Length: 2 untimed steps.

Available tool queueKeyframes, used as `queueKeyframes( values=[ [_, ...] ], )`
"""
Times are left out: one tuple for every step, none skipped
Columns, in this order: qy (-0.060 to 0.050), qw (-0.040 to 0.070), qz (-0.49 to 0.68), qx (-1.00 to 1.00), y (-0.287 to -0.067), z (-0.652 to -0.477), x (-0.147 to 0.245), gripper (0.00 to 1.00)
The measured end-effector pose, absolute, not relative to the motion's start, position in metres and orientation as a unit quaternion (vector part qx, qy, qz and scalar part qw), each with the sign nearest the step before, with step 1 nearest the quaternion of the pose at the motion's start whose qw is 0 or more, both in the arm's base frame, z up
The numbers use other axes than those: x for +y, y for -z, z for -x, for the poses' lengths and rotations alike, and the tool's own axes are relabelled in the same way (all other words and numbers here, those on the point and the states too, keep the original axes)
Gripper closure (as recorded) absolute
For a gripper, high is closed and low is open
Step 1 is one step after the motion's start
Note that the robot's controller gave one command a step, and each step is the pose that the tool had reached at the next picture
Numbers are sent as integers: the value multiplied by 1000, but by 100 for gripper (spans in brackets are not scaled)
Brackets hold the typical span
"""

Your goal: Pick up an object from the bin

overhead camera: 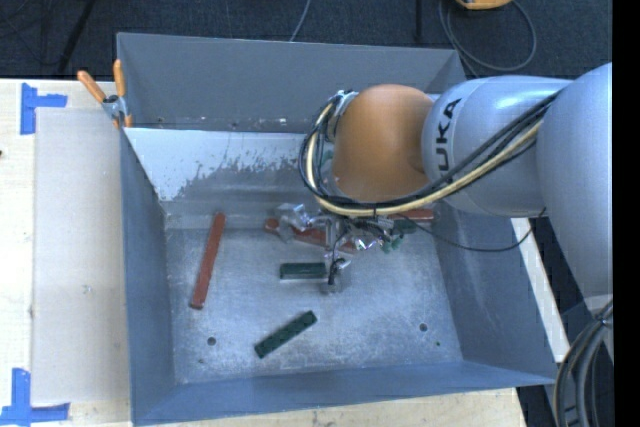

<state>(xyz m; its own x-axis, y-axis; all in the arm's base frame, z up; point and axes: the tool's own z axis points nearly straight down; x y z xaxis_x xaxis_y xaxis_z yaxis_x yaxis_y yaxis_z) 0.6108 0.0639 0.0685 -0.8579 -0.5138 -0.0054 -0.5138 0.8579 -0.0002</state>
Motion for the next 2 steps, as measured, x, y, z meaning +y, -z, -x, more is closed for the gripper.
queueKeyframes(
  values=[
    [-1,3,265,964,-71,-611,64,100],
    [1,5,290,957,-165,-606,57,100]
  ],
)
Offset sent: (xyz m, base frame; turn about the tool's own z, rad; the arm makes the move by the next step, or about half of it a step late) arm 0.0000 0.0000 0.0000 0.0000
